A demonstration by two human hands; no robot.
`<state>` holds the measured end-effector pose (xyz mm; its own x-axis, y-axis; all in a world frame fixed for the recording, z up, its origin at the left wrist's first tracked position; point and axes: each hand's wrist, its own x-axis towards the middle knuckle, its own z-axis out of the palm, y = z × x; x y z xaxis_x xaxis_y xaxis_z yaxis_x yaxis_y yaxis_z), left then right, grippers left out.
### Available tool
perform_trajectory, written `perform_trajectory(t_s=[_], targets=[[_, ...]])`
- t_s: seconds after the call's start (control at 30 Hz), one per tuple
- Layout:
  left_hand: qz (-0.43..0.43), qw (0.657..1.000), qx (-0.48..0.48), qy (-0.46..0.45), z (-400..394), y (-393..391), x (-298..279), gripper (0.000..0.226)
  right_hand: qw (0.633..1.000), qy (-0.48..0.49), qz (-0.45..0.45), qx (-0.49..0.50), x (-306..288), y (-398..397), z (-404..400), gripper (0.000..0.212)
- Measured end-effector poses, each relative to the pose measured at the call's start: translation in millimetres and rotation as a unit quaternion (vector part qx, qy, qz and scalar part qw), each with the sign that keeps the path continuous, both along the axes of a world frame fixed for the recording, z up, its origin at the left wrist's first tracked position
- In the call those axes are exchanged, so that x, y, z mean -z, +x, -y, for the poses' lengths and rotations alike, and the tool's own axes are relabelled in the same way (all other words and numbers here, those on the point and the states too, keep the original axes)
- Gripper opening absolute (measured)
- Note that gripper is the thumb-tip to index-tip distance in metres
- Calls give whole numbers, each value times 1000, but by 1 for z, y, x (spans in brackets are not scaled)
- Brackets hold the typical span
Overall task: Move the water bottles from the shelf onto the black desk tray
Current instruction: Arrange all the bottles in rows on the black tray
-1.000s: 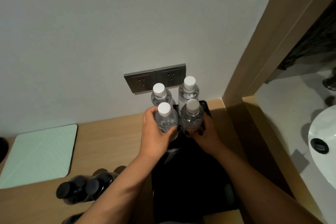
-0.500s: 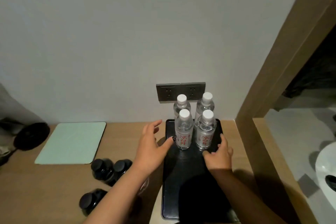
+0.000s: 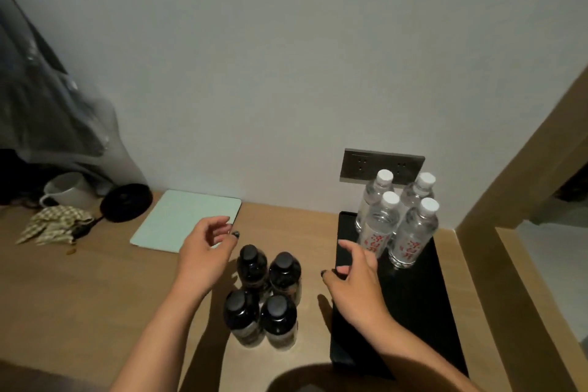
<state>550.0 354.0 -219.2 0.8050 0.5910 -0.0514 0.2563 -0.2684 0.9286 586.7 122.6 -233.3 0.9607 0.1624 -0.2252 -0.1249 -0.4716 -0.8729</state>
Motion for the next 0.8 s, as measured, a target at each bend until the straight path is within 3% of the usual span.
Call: perform_trajectory(t_s=[0.17,0.33,0.47,0.57,0.67,0.8], targets=[[-108,972,201,64,-17,5,27,37,1000,-10,10,8,-8,-19,-44,54],[-108,934,315,128,-26,11,42,41,996,-15,45,70,-10,-32,-73,50],[-89,931,343,87,-38,13,53,24,992,-13,53,114,-14,-48,-87,48],[-65,948,305,57,-48,18,50,15,990,-13,65,121,-19,-57,-96,46],[-25,967,252,34,-59,16,34,15,992,-15,72,99,-27,-63,-104,42],[55,964,255,44,-70,14,0,21,992,-55,103,49,-39,-64,-116,48]])
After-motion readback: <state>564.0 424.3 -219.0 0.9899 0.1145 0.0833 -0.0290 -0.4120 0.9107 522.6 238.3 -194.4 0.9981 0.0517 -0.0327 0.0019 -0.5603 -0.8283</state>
